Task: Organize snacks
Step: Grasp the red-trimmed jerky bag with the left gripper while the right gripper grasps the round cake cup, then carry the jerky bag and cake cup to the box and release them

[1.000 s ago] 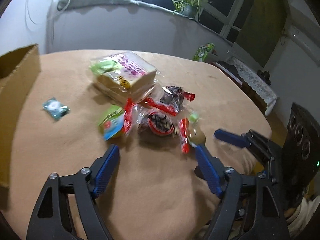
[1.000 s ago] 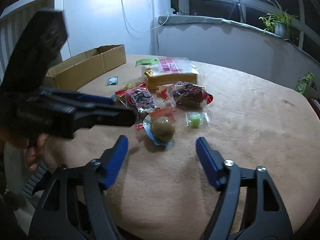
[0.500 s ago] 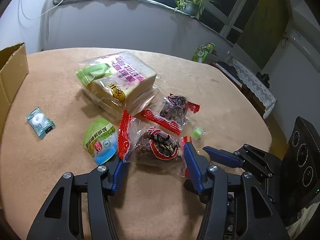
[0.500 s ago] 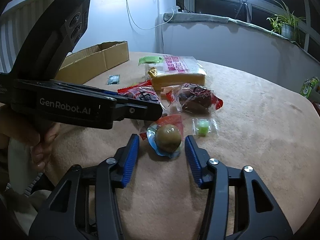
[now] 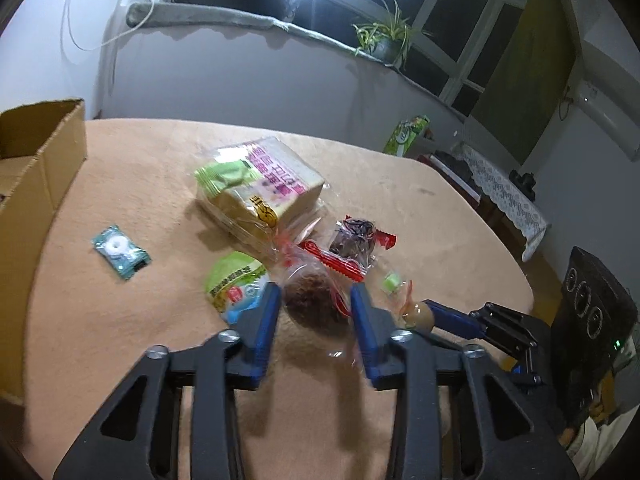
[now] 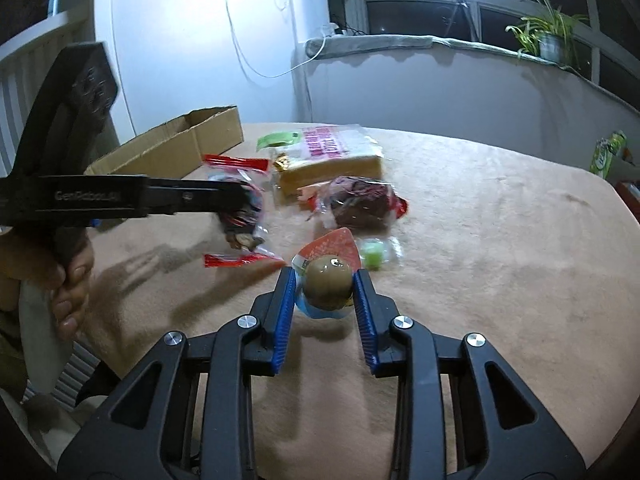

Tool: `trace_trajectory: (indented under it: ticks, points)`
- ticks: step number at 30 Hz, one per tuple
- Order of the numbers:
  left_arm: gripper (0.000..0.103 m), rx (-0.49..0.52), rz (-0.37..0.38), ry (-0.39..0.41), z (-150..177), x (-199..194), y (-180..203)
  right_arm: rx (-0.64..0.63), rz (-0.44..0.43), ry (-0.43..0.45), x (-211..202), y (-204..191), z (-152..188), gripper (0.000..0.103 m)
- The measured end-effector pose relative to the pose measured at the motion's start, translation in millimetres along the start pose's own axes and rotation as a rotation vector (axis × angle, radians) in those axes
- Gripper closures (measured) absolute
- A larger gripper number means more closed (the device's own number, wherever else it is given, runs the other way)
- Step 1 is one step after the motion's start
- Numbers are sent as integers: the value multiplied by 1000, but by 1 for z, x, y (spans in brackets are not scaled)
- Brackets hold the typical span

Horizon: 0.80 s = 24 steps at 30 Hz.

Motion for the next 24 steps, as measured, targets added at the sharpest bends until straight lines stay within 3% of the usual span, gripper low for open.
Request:
trace_trajectory:
  ticks: [11,24]
  points:
    - [73,5,-6,12,6,-6,3,16,9,31,-14,2,-2,73]
    - [73,59,-57,127,-15,-50,13,4,8,111,-33,-4,-30,73]
Point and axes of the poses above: each gripper's, at about its wrist camera, not at the fingertips, and x roughly the way its jaws point, y to its right, z to its underside, the point moved 2 cm from there along x, roughly the way its jaws point, and after that the axes turned 2 degrees about z, right-handed, at the moved point
